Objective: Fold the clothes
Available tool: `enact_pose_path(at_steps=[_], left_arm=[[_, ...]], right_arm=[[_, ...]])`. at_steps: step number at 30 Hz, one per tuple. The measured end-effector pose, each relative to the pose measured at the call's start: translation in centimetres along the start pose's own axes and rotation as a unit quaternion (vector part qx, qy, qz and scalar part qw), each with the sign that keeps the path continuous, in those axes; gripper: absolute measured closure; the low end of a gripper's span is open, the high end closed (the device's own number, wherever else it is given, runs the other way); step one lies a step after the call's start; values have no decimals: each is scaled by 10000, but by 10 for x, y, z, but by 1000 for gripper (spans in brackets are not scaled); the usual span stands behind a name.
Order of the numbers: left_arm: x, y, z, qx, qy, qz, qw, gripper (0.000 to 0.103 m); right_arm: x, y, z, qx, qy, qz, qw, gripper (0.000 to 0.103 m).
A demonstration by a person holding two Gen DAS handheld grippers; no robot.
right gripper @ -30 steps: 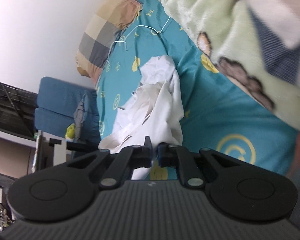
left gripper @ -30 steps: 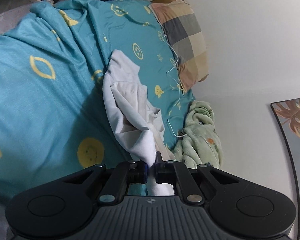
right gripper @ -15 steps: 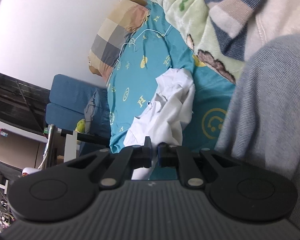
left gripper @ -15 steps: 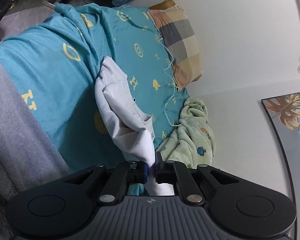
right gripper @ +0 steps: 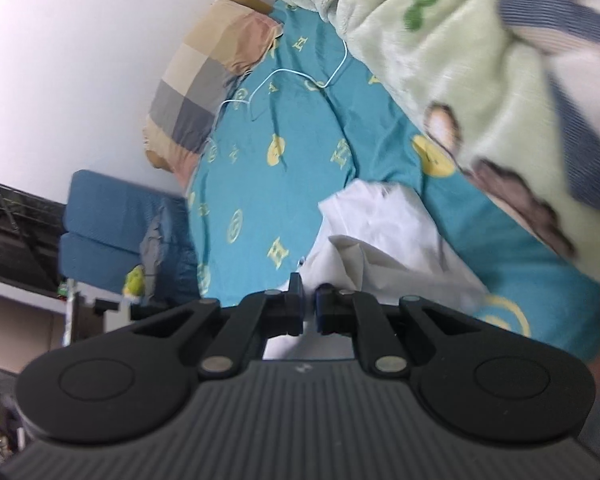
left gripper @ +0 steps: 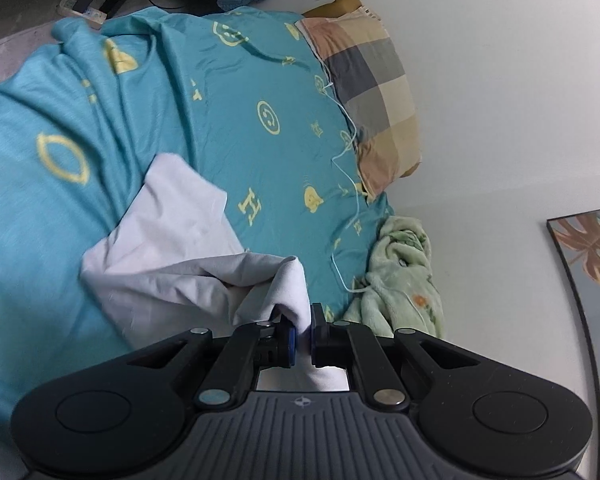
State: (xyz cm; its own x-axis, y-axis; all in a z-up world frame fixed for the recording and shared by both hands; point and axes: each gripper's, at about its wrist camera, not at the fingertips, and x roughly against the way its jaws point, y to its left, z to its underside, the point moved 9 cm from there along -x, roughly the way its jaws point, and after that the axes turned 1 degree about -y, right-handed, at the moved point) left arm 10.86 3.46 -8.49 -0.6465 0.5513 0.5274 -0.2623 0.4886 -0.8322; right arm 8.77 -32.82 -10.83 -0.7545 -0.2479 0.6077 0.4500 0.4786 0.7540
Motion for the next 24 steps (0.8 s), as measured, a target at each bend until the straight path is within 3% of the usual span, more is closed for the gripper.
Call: enact_pose_path(at_steps=[7, 11, 19, 22, 23, 24], left_arm=[[-105, 25, -54, -122, 35, -327, 9994, 95], [-146, 45, -73, -462, 85, -538, 9974, 95], [-163, 48, -77, -1315, 89, -784, 9882, 94], [-164, 45, -75, -1649, 88, -840, 9827, 86], [-164, 44, -74, -1760, 88, -859, 9806, 80], [-164, 43, -74, -1871, 87, -877, 9784, 71]], right_arm=[[-109, -5, -32, 71, 68, 473, 9988, 94], [-160, -16, -34, 305, 118, 615, 9976, 94], [-188, -33, -28, 351, 325, 686, 9965, 92], [-184, -25, -28, 654, 369, 512, 9959, 88], [-182, -21, -27, 737, 387, 390, 9958, 77], [-179, -17, -26, 800, 409, 227, 9957, 58]])
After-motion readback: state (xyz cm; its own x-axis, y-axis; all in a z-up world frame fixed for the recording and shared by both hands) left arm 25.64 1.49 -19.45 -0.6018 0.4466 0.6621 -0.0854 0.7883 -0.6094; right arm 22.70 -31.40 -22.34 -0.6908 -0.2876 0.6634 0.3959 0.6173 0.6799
